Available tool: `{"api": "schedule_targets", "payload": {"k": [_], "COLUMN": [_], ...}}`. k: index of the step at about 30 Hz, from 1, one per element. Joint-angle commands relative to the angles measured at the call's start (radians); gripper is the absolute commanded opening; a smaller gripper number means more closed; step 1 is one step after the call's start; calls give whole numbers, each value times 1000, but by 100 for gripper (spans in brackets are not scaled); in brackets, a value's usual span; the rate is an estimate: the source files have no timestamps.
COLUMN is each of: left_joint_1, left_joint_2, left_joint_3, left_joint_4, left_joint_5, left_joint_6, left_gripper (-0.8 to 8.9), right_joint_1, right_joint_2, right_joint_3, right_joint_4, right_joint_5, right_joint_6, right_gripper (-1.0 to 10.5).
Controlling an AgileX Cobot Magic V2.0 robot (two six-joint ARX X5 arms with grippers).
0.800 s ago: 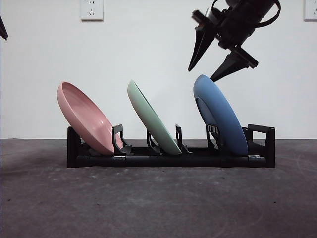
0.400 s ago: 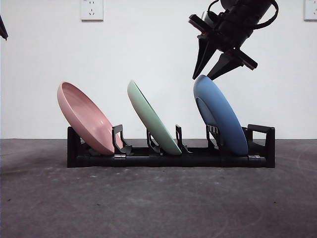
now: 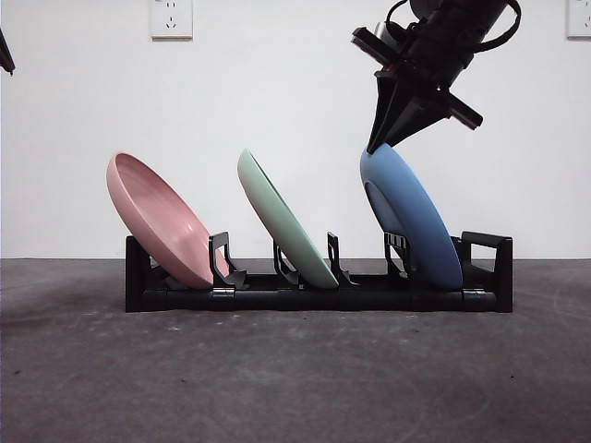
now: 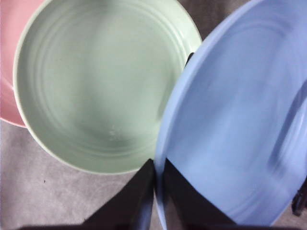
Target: Place the plate
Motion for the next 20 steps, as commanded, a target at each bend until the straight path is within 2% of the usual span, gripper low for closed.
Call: {"api": "schedule_targets", "payload": {"k": [1,11,16,20], "left_joint_1": [0,0,0,0], "left_joint_2": [5,5,5,5], "left_joint_3": [26,26,26,26], "left_joint_4": [13,14,14,14], "left_joint_5": [6,6,6,6], "left_joint_6": [18,18,21,21], "left_gripper": [344,344,344,344], "right_joint_1": [4,24,62,116], "right_joint_2": [-43,-237,-310,-365], "right_joint_3": [26,26,26,23], "right_joint_4": [-2,-14,-64,-114], "right_joint_5": [1,1,9,122], "right_joint_6": [-35,-77,-126,-185], "right_gripper": [10,10,10,10]}}
